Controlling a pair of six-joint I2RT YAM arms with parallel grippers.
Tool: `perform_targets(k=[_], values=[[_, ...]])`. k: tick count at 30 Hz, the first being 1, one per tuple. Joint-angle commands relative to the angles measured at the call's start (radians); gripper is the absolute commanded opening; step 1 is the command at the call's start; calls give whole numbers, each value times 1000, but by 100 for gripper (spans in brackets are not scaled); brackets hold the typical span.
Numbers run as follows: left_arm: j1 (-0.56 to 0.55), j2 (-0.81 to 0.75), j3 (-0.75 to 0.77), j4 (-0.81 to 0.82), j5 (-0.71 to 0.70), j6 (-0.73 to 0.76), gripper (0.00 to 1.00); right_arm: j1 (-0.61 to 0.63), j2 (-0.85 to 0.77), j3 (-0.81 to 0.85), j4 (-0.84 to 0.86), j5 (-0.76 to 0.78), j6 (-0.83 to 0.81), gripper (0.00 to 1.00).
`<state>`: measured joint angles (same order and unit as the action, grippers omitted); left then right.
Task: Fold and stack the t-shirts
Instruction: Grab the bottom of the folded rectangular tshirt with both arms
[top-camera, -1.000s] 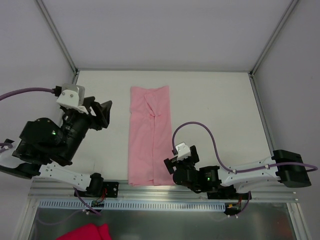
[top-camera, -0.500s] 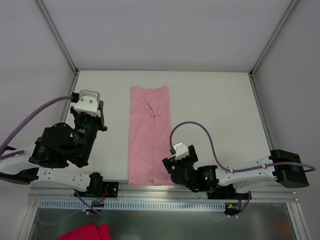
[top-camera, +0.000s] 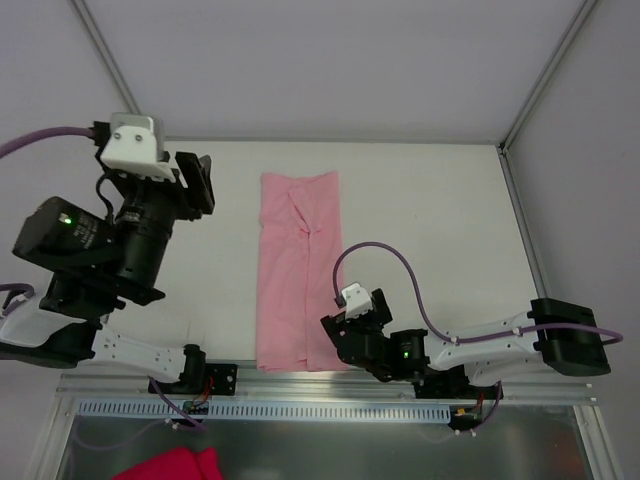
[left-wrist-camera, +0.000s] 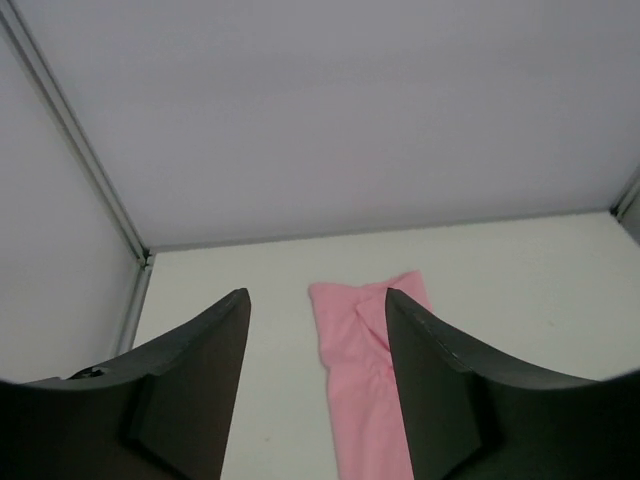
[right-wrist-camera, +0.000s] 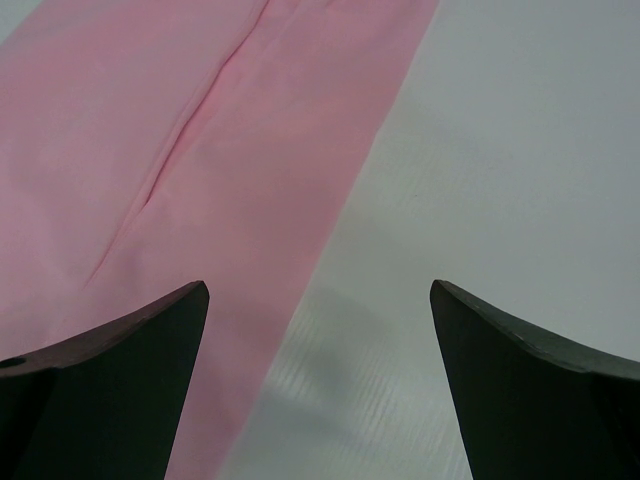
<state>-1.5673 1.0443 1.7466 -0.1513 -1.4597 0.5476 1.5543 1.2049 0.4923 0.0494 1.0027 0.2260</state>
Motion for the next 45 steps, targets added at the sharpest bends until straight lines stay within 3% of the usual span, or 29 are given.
perform_targets(k=[1, 6, 7, 8, 9, 14, 17, 19, 21, 22, 23, 24, 25, 27, 40, 42, 43, 44, 45], values=[[36, 8, 25, 246, 41, 235, 59, -3, 16, 57, 59, -6, -22, 100], [39, -124, -169, 170, 79, 17, 57, -2, 1, 39, 72, -13, -25, 100], [47, -165, -261, 220, 96, 43, 57, -2, -2, 35, 75, -15, -25, 100], [67, -170, -289, 407, 116, 178, 57, -2, -4, 34, 75, -16, -31, 100], [79, -167, -291, 483, 124, 237, 58, -2, -7, 35, 73, -16, -33, 100], [174, 8, -30, 406, 174, 299, 64, 0, -1, 37, 101, -29, -42, 100], [177, 0, -97, 423, 197, 284, 67, 12, -4, 34, 101, -21, -40, 100], [210, -50, -210, 566, 234, 337, 70, 18, -27, 22, 99, -16, -39, 100], [249, -66, -208, 627, 251, 292, 71, 20, -36, 19, 86, -15, -42, 100], [256, -58, -131, 417, 248, 209, 69, 20, -41, 19, 81, -9, -40, 100], [256, -50, -81, 256, 249, -25, 67, 23, -51, 14, 79, -7, -37, 100], [256, -44, -52, 114, 259, -108, 65, 23, -57, 8, 87, -7, -37, 100], [256, -55, -90, 111, 249, -115, 65, 23, -62, 2, 90, -10, -39, 100], [254, -91, -172, 257, 236, -9, 65, 23, -68, -6, 93, -4, -37, 100], [254, -27, -22, -43, 268, -225, 65, 23, -16, 5, 112, -9, -27, 100], [254, -42, -44, -91, 269, -248, 46, 23, -1, 5, 119, -6, -24, 100], [254, -47, -42, -152, 269, -353, 33, 21, 14, 14, 115, -1, -25, 100], [253, -56, -41, -221, 268, -417, 1, 23, 21, 20, 101, 2, -25, 100], [239, -81, -48, -348, 263, -484, 0, 21, 21, 26, 95, 8, -27, 100]])
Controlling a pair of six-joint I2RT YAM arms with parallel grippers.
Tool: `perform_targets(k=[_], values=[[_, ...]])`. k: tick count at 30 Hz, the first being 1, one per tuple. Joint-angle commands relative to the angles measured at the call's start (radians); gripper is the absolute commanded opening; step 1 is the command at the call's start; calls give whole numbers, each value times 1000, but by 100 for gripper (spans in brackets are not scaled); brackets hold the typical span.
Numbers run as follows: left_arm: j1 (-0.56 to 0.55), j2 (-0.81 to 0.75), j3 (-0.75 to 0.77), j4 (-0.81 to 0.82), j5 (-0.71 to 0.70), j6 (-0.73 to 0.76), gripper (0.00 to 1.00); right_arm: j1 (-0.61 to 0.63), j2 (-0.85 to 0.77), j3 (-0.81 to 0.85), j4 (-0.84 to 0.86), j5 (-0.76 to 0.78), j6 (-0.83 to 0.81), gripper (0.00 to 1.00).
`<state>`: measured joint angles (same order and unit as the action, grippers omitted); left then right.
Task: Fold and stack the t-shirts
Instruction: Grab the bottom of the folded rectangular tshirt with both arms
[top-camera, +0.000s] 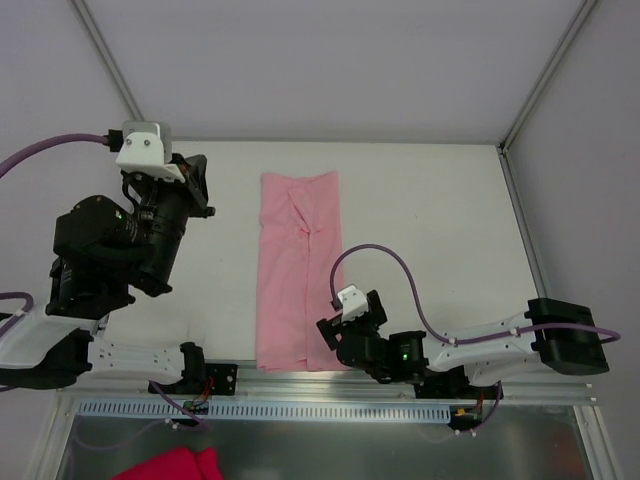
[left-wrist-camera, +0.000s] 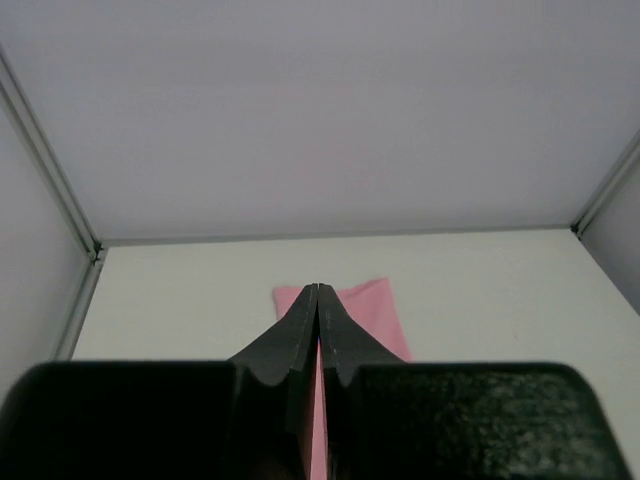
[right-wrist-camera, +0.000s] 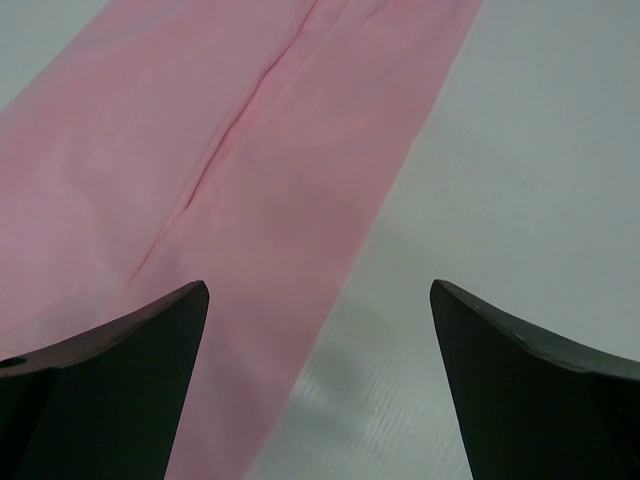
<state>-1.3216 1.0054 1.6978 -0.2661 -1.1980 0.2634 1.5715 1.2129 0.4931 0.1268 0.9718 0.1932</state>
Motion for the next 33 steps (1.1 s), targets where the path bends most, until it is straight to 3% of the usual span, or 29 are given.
perform_targets(k=[1, 6, 8, 9, 10, 14, 16, 21, 23, 26, 28, 33], values=[[-22, -60, -13, -278, -29, -313, 0, 4, 13, 35, 16, 39, -7, 100], [-88, -290, -308, -289, -119, -462, 0, -5, -10, 45, 17, 30, -43, 100], [-97, -291, -285, -503, -109, -667, 0, -7, -9, 47, 14, 30, -44, 100], [-96, -275, -277, -625, -103, -884, 0, -10, -9, 45, 16, 30, -46, 100], [-97, -257, -276, -794, -83, -964, 0, -8, -12, 45, 26, 25, -51, 100], [-102, -136, -277, -1119, -109, -1349, 0, -10, -18, 47, 43, 12, -73, 100], [-116, -122, -303, -1202, -120, -1543, 0, -8, -30, 44, 39, 7, -75, 100], [-217, -175, -495, -1150, -143, -1673, 0, -11, -94, 12, 31, 25, -74, 100], [-238, -200, -585, -1066, -146, -1638, 0, -19, -111, 4, 25, 22, -69, 100], [-274, -203, -682, -1073, -146, -1762, 0, -34, -127, -5, -4, 27, -49, 100], [-287, -202, -733, -1180, -143, -1967, 0, -41, -136, -7, -39, 33, -25, 100], [-349, -150, -845, -1179, -94, -2147, 0, -83, -173, -33, -96, 51, 58, 100]])
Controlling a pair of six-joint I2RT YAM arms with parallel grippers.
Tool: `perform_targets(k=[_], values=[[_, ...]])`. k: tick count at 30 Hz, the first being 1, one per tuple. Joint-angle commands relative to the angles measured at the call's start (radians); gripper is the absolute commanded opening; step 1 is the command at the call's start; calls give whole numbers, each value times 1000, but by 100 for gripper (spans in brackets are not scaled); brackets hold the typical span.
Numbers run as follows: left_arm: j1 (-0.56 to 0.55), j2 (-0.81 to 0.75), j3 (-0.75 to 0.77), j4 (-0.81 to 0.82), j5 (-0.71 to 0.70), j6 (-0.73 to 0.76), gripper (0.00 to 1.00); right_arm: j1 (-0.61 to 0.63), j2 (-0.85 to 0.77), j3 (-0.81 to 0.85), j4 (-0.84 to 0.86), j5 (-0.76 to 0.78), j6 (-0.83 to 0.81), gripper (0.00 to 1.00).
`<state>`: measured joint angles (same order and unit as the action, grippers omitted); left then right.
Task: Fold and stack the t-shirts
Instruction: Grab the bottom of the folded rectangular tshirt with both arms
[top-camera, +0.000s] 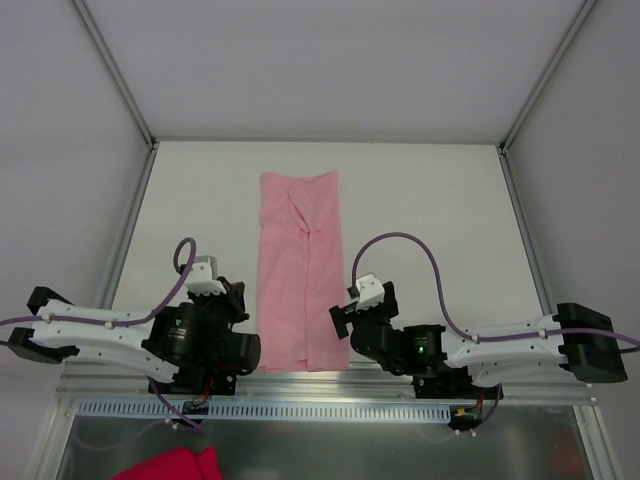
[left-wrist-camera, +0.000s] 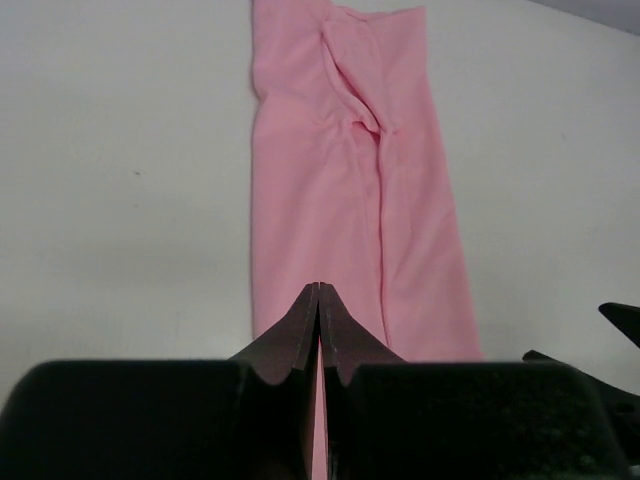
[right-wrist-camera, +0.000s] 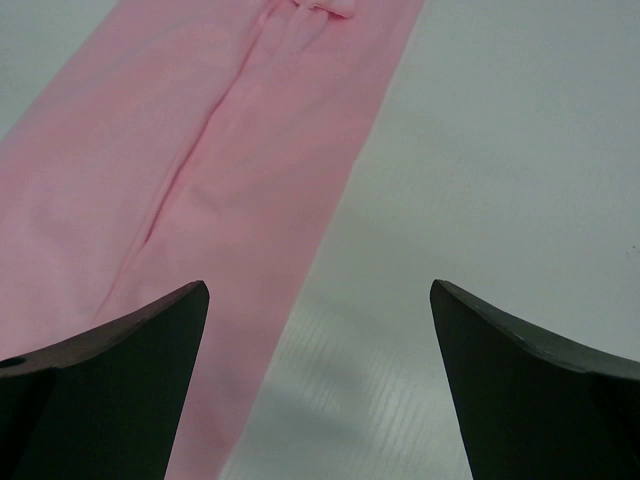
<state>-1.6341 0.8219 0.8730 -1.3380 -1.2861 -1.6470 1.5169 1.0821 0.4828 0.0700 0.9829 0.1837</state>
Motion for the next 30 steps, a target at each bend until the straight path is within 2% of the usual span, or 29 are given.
perform_targets(k=[1, 2, 3, 5, 6, 8, 9, 10, 13, 17, 20, 22, 25, 30], values=[[-50, 69, -54, -130, 1, -305, 0, -37, -51, -29, -41, 37, 75, 100], [-62, 92, -74, -148, 5, -442, 0, -50, -53, -30, -55, 37, 82, 100], [-75, 144, -107, -173, 23, -497, 0, -55, -53, -32, -59, 37, 94, 100], [-82, 193, -127, -171, 33, -584, 7, -67, -51, -38, -61, 30, 100, 100], [-90, 213, -132, -173, 36, -606, 21, -70, -48, -38, -62, 27, 105, 100], [-108, 243, -146, -174, 30, -664, 38, -72, -39, -39, -64, 17, 114, 100], [-119, 235, -158, -173, 22, -687, 55, -72, -36, -39, -65, 17, 118, 100], [-145, 208, -193, -171, 8, -715, 66, -72, -36, -39, -65, 16, 129, 100], [-167, 180, -232, -171, 21, -747, 80, -72, -53, -53, -96, 20, 149, 100], [-207, 275, -226, -173, 21, -796, 84, -72, -77, -64, -116, 26, 168, 100], [-225, 371, -210, -176, 31, -850, 81, -72, -67, -58, -133, 30, 180, 100], [-254, 372, -259, -174, 33, -928, 78, -72, -60, -53, -144, 33, 189, 100], [-291, 326, -313, -159, 51, -948, 72, -72, -57, -52, -148, 30, 195, 100], [-306, 368, -289, -167, 41, -953, 69, -72, -39, -35, -150, 27, 192, 100]])
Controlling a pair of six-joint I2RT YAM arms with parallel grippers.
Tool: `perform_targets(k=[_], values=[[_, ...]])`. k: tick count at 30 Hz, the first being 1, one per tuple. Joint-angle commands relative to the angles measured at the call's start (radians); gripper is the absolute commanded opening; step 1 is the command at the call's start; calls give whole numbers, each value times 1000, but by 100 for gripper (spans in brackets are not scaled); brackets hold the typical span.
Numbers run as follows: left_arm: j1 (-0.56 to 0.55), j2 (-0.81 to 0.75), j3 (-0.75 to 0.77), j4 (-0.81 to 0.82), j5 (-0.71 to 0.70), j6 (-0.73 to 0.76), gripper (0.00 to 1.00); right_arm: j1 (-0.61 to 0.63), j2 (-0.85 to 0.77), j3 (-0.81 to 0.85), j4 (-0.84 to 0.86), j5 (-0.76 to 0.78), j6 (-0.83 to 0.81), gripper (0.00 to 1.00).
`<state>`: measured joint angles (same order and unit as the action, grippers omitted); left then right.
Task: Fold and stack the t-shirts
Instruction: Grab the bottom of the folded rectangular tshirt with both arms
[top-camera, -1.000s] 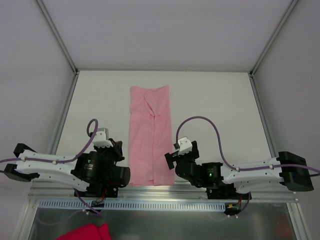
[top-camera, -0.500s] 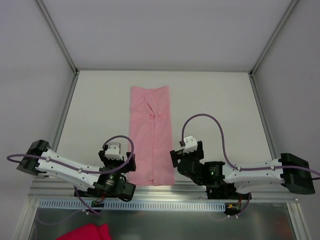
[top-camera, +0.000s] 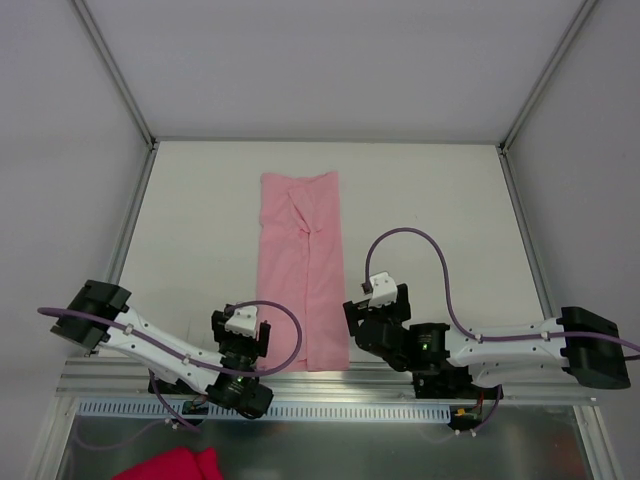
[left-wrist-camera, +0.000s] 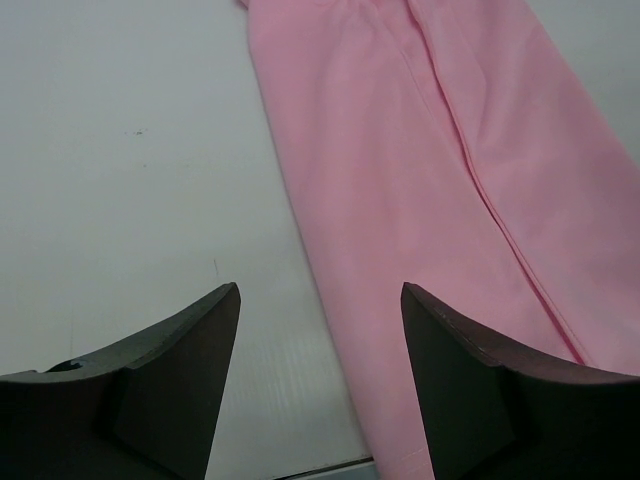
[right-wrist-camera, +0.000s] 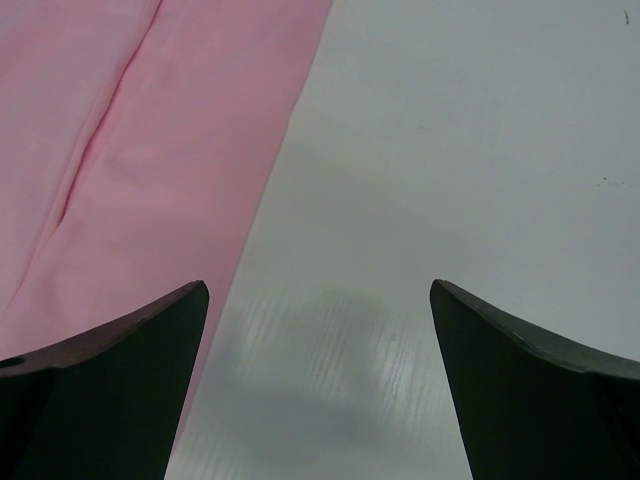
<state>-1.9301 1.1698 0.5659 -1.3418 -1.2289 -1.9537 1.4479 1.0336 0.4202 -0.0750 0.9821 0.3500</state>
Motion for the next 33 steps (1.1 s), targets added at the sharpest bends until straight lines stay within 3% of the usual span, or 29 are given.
perform_targets(k=[1, 8, 13, 17, 19, 20, 21, 22, 23, 25, 29, 31, 32, 33], values=[[-13, 27, 20, -163, -18, -646, 66, -3, 16, 29, -8, 27, 27, 100], [-12, -45, -56, -114, -55, -649, 68, -3, 29, 20, 33, -5, 20, 100], [26, -101, -89, -109, -76, -648, 78, -44, 94, 49, 93, -36, -16, 100], [46, -154, -104, -81, -109, -624, 74, -84, 115, 52, 158, -101, -51, 99], [59, -159, -104, -7, -138, -506, 64, -109, 132, 72, 159, -114, -75, 88], [77, -154, -86, 30, -139, -448, 25, -118, 138, 84, 159, -115, -89, 83], [129, -151, -74, 73, -130, -377, 0, -141, 146, 110, 161, -126, -120, 52], [147, -144, -54, 88, -136, -349, 0, -159, 160, 126, 162, -141, -134, 37], [178, -141, -40, 98, -148, -296, 0, -187, 167, 152, 167, -172, -155, 6], [207, -127, 2, 111, -158, -243, 0, -210, 198, 178, 178, -222, -177, 1], [302, -79, 38, 407, -127, 154, 0, -300, 308, 271, 202, -325, -229, 1], [310, -55, 46, 403, -121, 128, 0, -328, 384, 313, 201, -394, -255, 1], [322, -52, 57, 420, -110, 203, 0, -351, 408, 336, 190, -408, -262, 1], [367, -52, 66, 555, -71, 302, 0, -360, 433, 360, 182, -425, -273, 1]])
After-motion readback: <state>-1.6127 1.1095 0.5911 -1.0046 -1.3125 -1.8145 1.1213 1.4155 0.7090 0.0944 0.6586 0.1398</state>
